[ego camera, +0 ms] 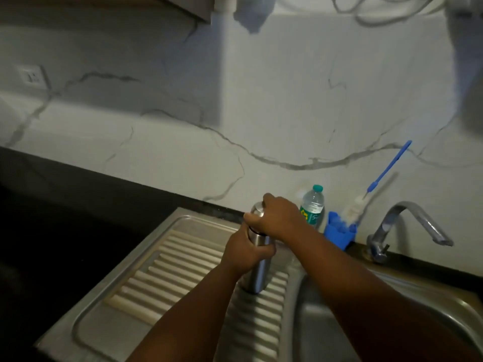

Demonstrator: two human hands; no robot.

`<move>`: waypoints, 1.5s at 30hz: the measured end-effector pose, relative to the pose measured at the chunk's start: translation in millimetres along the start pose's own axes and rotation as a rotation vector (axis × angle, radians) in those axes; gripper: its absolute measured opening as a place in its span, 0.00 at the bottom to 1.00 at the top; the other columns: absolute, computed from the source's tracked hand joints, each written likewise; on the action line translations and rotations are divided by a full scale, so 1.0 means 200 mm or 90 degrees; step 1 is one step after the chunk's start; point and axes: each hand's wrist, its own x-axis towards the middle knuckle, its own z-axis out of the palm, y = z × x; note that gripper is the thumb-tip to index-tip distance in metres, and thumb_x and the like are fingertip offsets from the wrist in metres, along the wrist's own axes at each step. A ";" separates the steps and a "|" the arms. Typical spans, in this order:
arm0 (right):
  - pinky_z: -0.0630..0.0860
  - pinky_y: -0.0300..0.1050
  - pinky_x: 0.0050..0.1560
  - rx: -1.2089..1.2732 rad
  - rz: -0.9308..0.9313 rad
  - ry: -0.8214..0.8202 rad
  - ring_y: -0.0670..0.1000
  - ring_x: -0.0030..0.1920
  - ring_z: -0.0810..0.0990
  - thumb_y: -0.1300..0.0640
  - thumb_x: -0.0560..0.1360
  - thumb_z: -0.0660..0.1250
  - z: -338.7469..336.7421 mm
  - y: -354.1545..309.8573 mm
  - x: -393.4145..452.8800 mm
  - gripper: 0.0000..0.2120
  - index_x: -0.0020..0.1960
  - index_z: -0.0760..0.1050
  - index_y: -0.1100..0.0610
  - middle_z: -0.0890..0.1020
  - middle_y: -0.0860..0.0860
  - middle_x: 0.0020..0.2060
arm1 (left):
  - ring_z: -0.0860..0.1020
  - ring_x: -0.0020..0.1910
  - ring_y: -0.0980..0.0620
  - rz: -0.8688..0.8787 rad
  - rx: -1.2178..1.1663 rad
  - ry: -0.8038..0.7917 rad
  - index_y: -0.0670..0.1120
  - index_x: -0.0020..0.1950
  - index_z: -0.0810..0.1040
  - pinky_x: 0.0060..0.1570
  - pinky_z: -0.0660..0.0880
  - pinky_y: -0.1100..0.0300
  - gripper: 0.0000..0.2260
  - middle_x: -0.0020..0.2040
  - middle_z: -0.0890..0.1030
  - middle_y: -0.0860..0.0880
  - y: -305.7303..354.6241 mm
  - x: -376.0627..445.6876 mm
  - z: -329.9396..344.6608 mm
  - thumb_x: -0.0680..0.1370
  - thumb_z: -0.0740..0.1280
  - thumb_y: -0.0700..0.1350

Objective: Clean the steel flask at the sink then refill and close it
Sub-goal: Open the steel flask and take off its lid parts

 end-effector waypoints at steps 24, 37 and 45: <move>0.79 0.48 0.47 -0.125 -0.006 -0.366 0.54 0.43 0.78 0.46 0.74 0.66 -0.28 -0.14 0.10 0.18 0.60 0.73 0.54 0.77 0.55 0.49 | 0.81 0.50 0.58 0.091 -0.067 -0.073 0.60 0.58 0.75 0.53 0.80 0.53 0.24 0.51 0.83 0.54 -0.05 0.05 -0.05 0.66 0.79 0.47; 0.78 0.50 0.52 -0.098 -0.014 -0.369 0.55 0.52 0.75 0.57 0.74 0.65 -0.30 -0.19 0.04 0.18 0.64 0.70 0.50 0.74 0.56 0.58 | 0.81 0.48 0.56 0.107 -0.065 -0.119 0.55 0.58 0.75 0.51 0.80 0.52 0.23 0.49 0.83 0.52 -0.06 0.04 -0.07 0.67 0.78 0.49; 0.72 0.52 0.60 -0.201 0.039 -0.283 0.58 0.64 0.72 0.33 0.72 0.62 -0.30 -0.19 -0.01 0.37 0.72 0.62 0.55 0.71 0.57 0.67 | 0.81 0.50 0.56 0.089 -0.073 -0.163 0.56 0.61 0.73 0.54 0.80 0.50 0.25 0.52 0.82 0.53 -0.04 0.04 -0.09 0.66 0.78 0.49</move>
